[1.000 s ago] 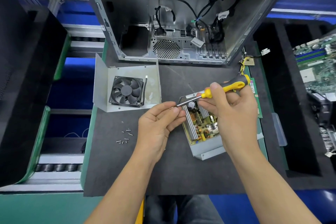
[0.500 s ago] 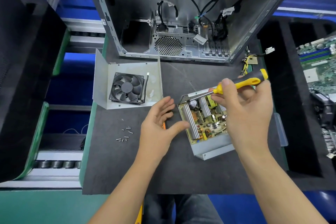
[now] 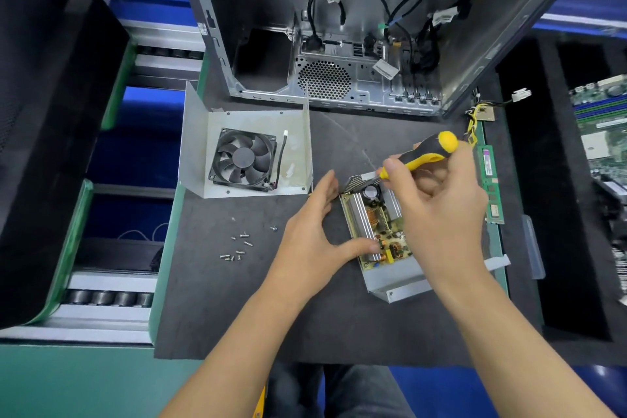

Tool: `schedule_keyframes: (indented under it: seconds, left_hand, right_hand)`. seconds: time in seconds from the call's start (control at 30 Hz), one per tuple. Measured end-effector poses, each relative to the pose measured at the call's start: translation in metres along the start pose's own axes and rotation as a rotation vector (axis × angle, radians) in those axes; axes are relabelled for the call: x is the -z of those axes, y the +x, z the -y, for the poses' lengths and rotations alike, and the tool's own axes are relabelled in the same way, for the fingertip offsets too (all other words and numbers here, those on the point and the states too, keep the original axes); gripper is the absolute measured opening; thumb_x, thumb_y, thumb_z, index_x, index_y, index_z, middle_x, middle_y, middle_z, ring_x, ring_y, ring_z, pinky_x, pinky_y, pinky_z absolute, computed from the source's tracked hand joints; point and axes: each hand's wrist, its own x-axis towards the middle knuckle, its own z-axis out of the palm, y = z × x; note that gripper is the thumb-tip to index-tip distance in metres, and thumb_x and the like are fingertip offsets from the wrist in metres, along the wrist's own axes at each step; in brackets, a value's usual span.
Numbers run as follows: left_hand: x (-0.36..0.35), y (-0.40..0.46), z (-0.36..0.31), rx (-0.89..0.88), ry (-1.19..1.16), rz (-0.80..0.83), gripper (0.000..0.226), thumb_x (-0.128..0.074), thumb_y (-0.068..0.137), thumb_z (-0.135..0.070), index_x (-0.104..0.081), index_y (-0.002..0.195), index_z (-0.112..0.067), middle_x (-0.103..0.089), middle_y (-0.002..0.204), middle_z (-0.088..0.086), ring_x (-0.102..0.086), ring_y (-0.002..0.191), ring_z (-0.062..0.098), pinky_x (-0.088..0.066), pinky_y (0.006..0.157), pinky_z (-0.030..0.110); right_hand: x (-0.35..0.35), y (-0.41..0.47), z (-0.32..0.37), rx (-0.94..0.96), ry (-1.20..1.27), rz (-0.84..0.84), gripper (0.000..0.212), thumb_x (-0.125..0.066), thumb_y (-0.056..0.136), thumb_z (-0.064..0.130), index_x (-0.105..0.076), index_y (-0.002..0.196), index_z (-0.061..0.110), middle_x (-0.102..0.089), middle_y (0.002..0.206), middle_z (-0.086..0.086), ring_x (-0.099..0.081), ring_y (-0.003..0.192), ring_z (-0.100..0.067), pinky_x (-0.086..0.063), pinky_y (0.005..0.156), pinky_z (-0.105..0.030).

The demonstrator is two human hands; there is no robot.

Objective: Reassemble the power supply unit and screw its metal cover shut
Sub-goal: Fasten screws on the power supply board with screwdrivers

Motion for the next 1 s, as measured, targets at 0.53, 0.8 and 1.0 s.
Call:
schedule_keyframes:
  seconds: [0.53, 0.8, 1.0]
  left_hand:
    - [0.004, 0.002, -0.011, 0.041, 0.122, 0.035, 0.132, -0.076, 0.044, -0.071, -0.013, 0.156, -0.039, -0.044, 0.151, -0.014, -0.038, 0.139, -0.001, -0.035, 0.117, 0.036]
    - [0.004, 0.001, -0.013, 0.058, 0.125, 0.045, 0.131, -0.079, 0.047, -0.067, -0.013, 0.156, -0.038, -0.044, 0.152, -0.014, -0.038, 0.139, 0.001, -0.034, 0.117, 0.037]
    - [0.004, 0.002, -0.011, 0.061, 0.139, 0.039, 0.127, -0.089, 0.056, -0.051, -0.013, 0.157, -0.035, -0.044, 0.152, -0.011, -0.038, 0.14, 0.004, -0.035, 0.117, 0.038]
  right_hand:
    - [-0.003, -0.002, -0.001, 0.187, -0.265, 0.098, 0.027, -0.075, 0.086, 0.029, -0.052, 0.097, 0.021, -0.071, 0.09, 0.02, -0.07, 0.084, -0.001, -0.058, 0.076, -0.036]
    - [-0.003, -0.006, 0.004, 0.152, -0.253, 0.178, 0.029, -0.075, 0.087, 0.019, -0.051, 0.1, 0.03, -0.071, 0.1, 0.027, -0.069, 0.093, 0.003, -0.055, 0.084, -0.028]
    - [-0.005, -0.006, 0.009, 0.145, -0.28, 0.225, 0.028, -0.07, 0.089, 0.014, -0.051, 0.1, 0.031, -0.069, 0.102, 0.026, -0.069, 0.092, -0.001, -0.056, 0.082, -0.038]
